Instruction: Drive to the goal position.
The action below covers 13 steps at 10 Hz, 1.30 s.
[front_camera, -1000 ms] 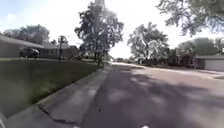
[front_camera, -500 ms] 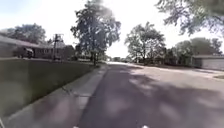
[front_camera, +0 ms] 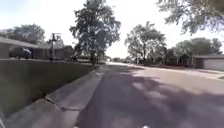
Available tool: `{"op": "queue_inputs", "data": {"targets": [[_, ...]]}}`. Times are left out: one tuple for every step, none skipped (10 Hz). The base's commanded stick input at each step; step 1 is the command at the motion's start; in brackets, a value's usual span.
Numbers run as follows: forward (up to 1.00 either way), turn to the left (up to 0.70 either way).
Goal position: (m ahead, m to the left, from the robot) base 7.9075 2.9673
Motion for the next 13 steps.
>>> {"op": "queue_inputs", "data": {"targets": [[1.0, 0.0], [1.0, 0.0], [1.0, 0.0], [1.0, 0.0], [1.0, 0.0], [1.0, 0.0], [1.0, 0.0], [1.0, 0.0], [1.0, 0.0], [1.0, 0.0], [1.0, 0.0], [1.0, -0.06], [1.0, -0.23]]}}
